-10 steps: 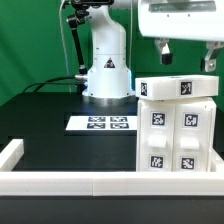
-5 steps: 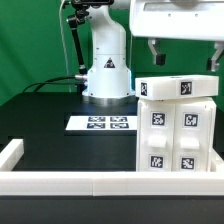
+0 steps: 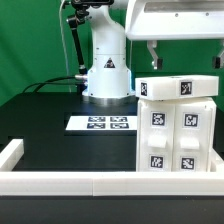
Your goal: Assemble cabinet
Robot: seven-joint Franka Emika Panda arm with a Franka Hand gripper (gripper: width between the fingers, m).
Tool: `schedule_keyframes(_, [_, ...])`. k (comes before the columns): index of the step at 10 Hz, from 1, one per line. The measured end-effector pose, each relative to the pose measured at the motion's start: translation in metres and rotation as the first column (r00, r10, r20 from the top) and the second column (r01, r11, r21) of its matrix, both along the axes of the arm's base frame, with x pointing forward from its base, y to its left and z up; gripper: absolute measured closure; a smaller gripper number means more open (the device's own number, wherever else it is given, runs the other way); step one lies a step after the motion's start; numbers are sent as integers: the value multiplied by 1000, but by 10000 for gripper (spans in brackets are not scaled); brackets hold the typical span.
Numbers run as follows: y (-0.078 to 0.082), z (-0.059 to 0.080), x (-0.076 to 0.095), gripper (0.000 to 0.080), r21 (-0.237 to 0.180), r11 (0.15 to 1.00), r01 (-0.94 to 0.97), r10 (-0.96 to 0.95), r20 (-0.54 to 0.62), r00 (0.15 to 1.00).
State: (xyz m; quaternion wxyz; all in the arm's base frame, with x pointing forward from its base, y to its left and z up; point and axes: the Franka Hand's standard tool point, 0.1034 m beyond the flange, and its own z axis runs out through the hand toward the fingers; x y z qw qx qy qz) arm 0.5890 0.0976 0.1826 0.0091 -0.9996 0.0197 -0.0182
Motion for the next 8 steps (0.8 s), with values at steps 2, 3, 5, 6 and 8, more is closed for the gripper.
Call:
schedule_keyframes(2, [0, 0, 0, 2, -6, 990, -140, 140, 2, 990])
schedule_keyframes(3, [-2, 0, 1, 2, -12, 967, -256, 256, 11, 967])
schedule_keyframes(5, [-7, -1, 3, 2, -37, 848, -529, 530, 32, 847])
schedule_keyframes(6, [-7, -1, 3, 2, -45, 781, -622, 624, 28, 781])
schedule_keyframes(8, [-7, 0, 3, 2, -66, 598, -799, 801, 9, 599])
